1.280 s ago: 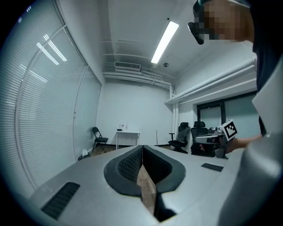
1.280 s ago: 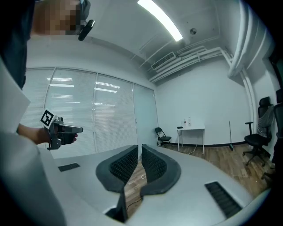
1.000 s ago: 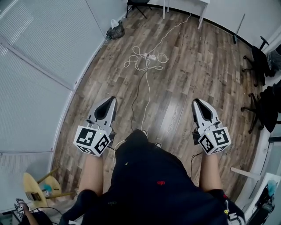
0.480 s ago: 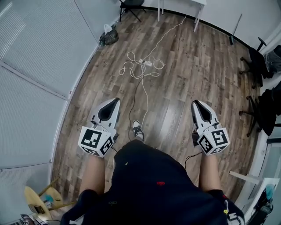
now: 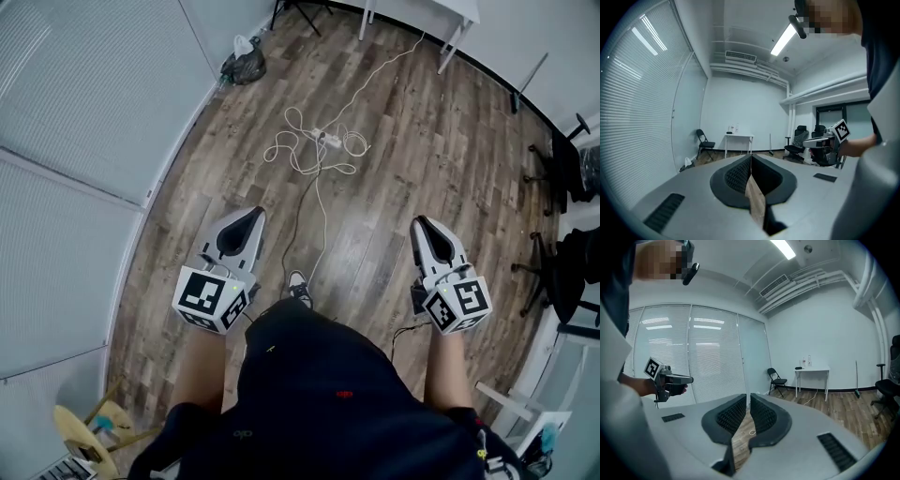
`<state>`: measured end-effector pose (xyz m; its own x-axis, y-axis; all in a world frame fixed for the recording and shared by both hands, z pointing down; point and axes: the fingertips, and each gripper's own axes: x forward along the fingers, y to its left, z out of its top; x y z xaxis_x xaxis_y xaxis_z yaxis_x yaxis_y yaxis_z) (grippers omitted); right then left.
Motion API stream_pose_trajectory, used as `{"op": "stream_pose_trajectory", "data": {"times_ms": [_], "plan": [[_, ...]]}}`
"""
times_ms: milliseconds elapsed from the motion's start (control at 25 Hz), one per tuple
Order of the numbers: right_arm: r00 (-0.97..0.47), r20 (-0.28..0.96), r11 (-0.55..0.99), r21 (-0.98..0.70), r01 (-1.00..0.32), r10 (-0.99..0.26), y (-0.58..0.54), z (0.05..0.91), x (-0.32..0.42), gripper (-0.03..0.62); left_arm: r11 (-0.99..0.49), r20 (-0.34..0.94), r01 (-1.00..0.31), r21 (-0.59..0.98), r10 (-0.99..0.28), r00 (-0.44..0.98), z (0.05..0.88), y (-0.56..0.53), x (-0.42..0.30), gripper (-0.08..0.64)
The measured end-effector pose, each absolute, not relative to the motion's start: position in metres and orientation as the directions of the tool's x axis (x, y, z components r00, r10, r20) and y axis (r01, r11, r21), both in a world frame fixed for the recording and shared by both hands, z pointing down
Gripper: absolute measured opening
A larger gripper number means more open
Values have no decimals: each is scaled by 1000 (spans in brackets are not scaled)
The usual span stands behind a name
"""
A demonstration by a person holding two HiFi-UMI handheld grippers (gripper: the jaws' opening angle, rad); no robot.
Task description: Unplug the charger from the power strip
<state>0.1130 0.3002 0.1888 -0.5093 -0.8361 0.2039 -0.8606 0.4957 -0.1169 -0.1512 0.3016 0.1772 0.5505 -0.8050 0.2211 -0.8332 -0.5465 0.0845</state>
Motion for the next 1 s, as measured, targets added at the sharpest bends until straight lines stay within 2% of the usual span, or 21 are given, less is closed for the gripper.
{"op": "stream_pose_trajectory", "data": {"times_ms": [360,720,1000], "plan": [[-488,202,476,-109,-873,-849,190,189,48,41,-565,231,-818,111,-786,574,186,183,-215,23],[-518,208,505,-118,-855,-830,108,197,56,41,-562,251,-819,116,-781,571,196,114,-200,23],[-584,183,569,-130,-812,-791,-8,203,71,41,-513,263,-852,105,-812,521,199,17,-179,23]]}}
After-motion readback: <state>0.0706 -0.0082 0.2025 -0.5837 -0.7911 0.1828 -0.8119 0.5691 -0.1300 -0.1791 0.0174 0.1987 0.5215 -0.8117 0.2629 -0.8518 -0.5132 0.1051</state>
